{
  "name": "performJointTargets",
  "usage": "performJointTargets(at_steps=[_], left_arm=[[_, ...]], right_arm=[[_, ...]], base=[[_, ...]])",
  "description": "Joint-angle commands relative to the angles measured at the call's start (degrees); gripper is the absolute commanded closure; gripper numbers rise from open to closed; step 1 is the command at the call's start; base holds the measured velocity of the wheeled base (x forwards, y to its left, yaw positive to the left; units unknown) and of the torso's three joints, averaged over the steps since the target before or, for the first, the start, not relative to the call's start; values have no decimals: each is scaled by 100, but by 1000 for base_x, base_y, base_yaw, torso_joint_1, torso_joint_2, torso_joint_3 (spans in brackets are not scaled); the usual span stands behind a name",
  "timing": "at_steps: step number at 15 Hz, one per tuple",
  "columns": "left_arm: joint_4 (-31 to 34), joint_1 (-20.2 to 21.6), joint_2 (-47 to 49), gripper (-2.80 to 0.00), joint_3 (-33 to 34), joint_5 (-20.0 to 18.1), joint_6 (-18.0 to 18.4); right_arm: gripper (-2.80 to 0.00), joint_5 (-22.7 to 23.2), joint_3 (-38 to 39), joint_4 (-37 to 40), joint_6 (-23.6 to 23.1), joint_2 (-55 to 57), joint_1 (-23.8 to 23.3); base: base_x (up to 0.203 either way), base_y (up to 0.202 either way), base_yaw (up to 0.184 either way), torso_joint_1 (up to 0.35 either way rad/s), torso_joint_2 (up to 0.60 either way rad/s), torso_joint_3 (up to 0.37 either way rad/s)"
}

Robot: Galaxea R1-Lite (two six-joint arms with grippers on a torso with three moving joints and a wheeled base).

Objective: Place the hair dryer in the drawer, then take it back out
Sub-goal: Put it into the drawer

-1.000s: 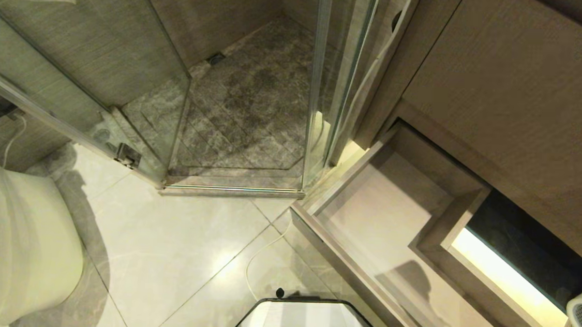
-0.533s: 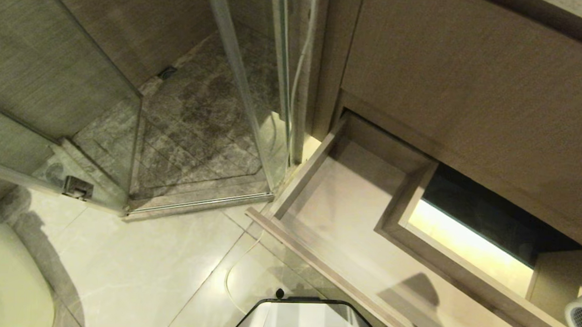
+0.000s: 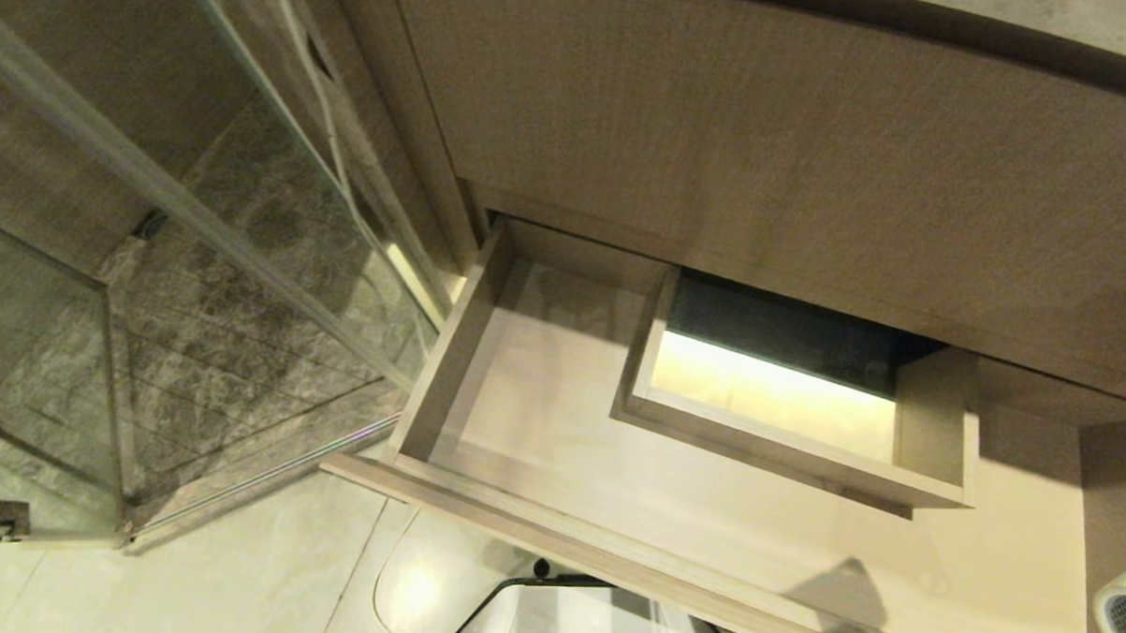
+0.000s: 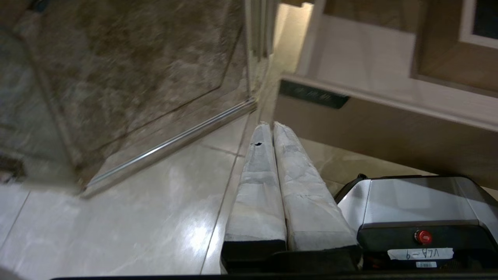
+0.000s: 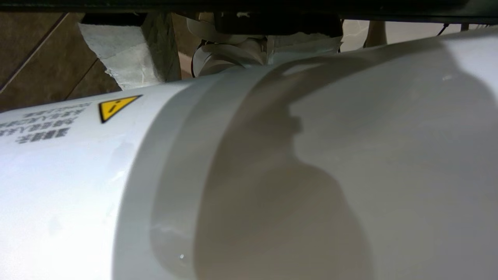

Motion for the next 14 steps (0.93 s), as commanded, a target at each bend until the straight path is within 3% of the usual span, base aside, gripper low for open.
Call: performJointTargets(at_steps=[1, 7, 11, 14], left_arm=[[-1, 1, 0, 0, 9, -1, 0], [-1, 1, 0, 0, 9, -1, 0], [-1, 1, 0, 0, 9, -1, 0], [-1, 1, 0, 0, 9, -1, 0]], right_arm=[[0, 6, -2, -3, -21, 53, -1], [0, -10, -262, 11, -8, 265, -11], [0, -36, -1125, 118, 265, 1699, -120], [0, -274, -1819, 148, 458, 2753, -542]], base=[[3, 9, -136, 2, 1, 1], [0, 3, -33, 2, 0, 1], [0, 0, 0, 0, 0, 0], [0, 0, 0, 0, 0, 0]])
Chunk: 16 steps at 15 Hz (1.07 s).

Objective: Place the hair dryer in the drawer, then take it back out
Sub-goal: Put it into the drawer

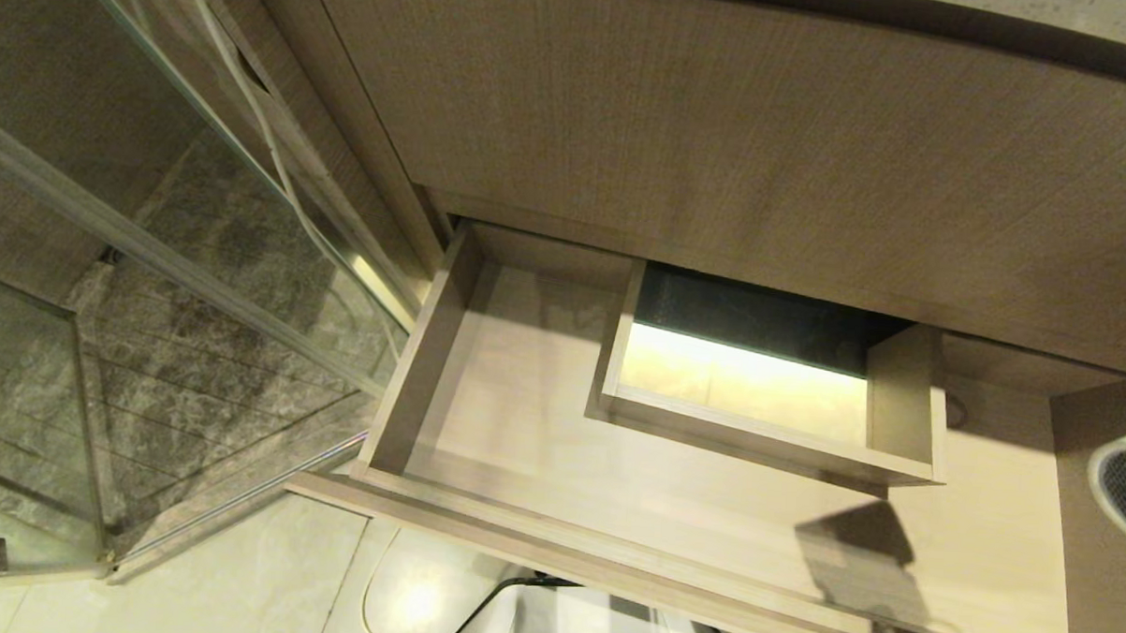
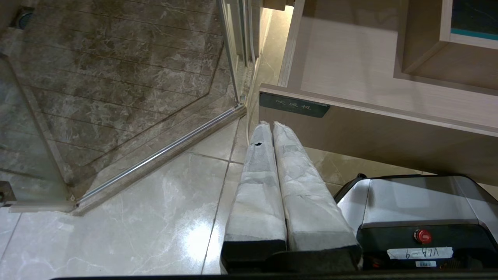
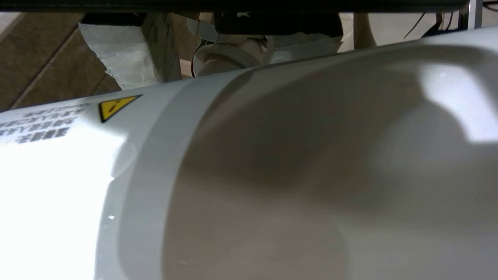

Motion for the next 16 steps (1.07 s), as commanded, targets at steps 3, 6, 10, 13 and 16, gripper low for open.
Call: performJointTargets(at_steps=[3, 6, 10, 13, 16], left_arm=[[-1, 1, 0, 0, 9, 1, 0], [-1, 1, 0, 0, 9, 1, 0], [-1, 1, 0, 0, 9, 1, 0], [-1, 1, 0, 0, 9, 1, 0], [-1, 1, 0, 0, 9, 1, 0]], right_arm=[[0, -186, -778, 17, 40, 1411, -458], [0, -183, -727, -48, 43, 1271, -461], [0, -585, -553, -46, 34, 1184, -426], [0, -594, -542, -40, 34, 1147, -426], [0, -620, -473, -46, 25, 1096, -426]], base=[[0, 0, 0, 0, 0, 0], [0, 0, 0, 0, 0, 0], [0, 0, 0, 0, 0, 0], [6, 4, -100, 2, -2, 6], [0, 7, -180, 5, 3, -2]])
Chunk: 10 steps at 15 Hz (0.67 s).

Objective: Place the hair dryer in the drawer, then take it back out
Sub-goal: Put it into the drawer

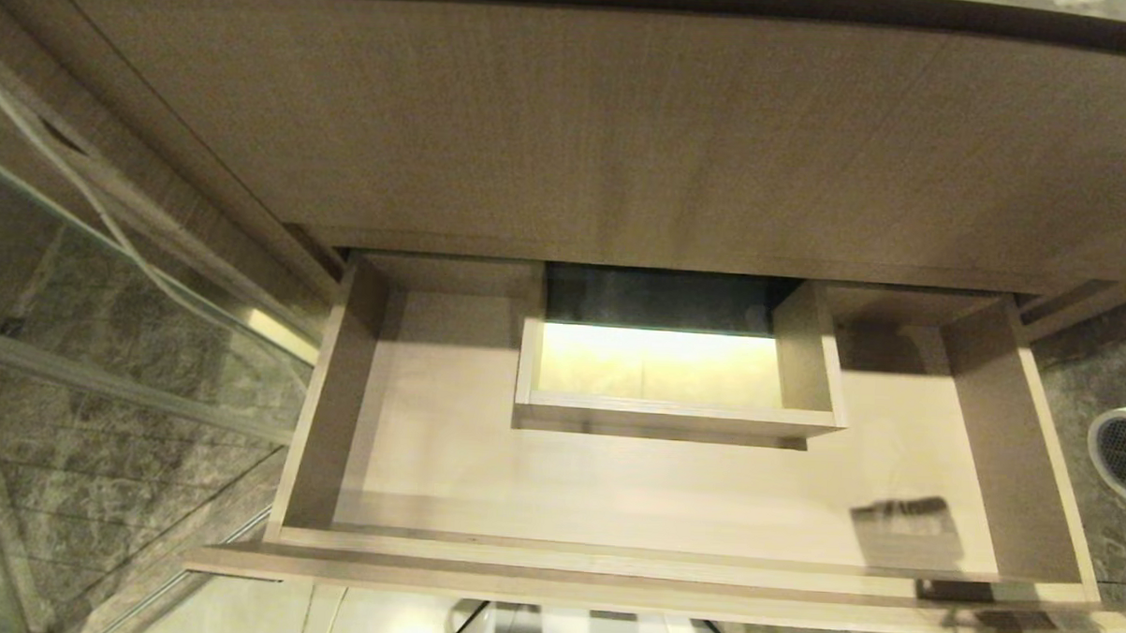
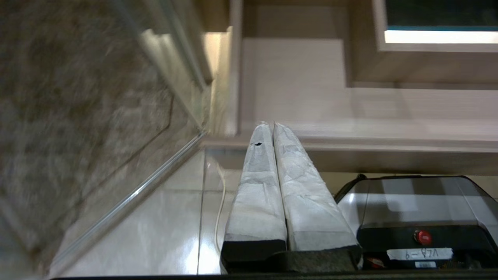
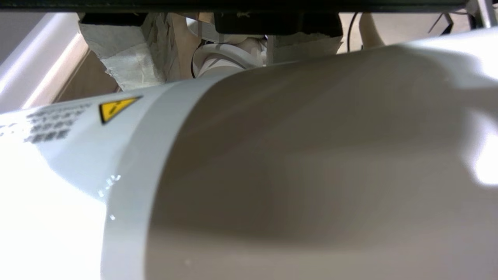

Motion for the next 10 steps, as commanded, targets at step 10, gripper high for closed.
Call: performJointTargets(at_steps=[10], left_arm=[[-4, 11, 0, 0, 9, -4, 0]], right_arm=[[0, 95, -71, -661, -11, 285, 327]], base=[[0, 4, -85, 1, 1, 1]])
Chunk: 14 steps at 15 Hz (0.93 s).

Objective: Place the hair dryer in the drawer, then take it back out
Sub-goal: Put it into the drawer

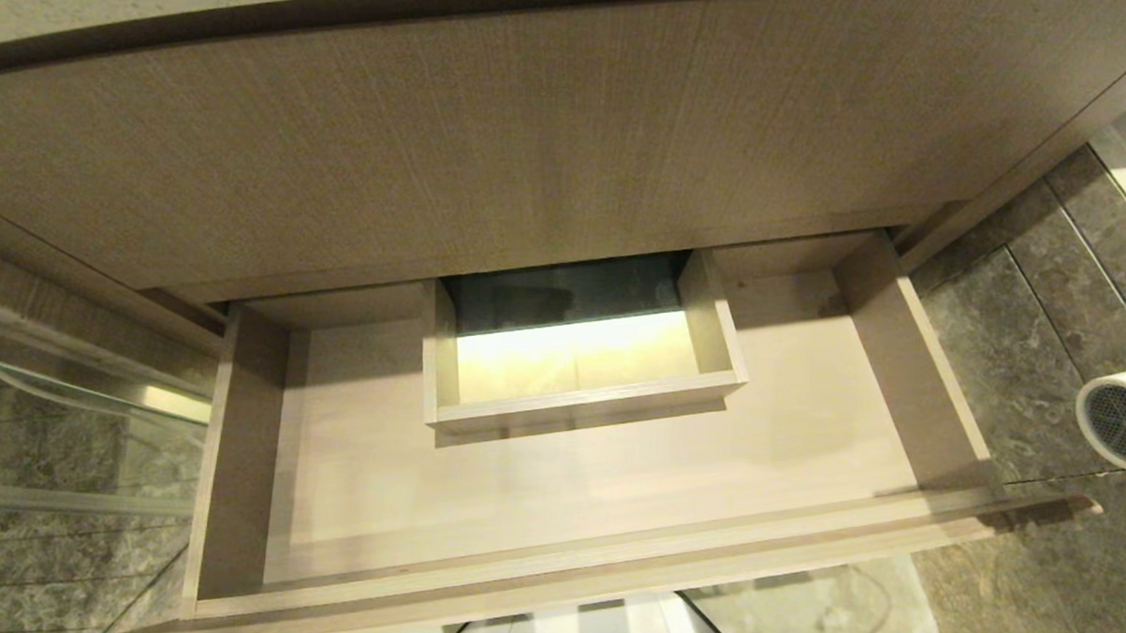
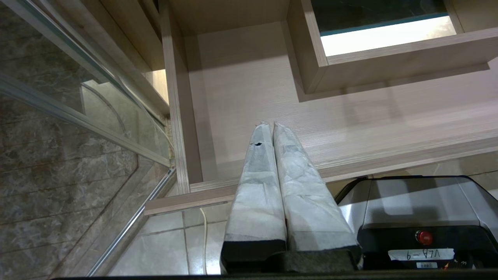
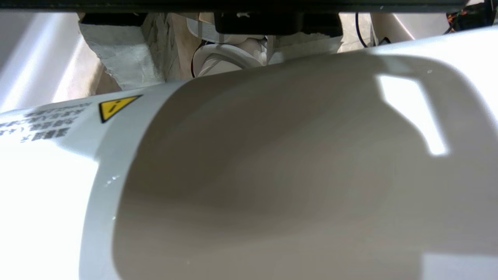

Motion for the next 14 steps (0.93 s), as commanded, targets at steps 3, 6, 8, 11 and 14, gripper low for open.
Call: performJointTargets(at_steps=[3, 6, 8, 11, 14], left_arm=[[4, -1, 0, 0, 9, 1, 0], [4, -1, 0, 0, 9, 1, 0], [4, -1, 0, 0, 9, 1, 0], [4, -1, 0, 0, 9, 1, 0], [4, -1, 0, 0, 9, 1, 0]], right_arm=[[0, 46, -46, -145, 4, 392, 286], [0, 769, -330, -579, 133, 1042, 446], [0, 1044, -761, -687, 186, 1424, 610], [0, 1172, -1191, -829, 200, 1912, 743], [0, 1184, -1899, -882, 200, 2583, 911]], base=[[0, 0, 0, 0, 0, 0], [0, 0, 0, 0, 0, 0], [0, 0, 0, 0, 0, 0], [0, 0, 0, 0, 0, 0], [0, 0, 0, 0, 0, 0]])
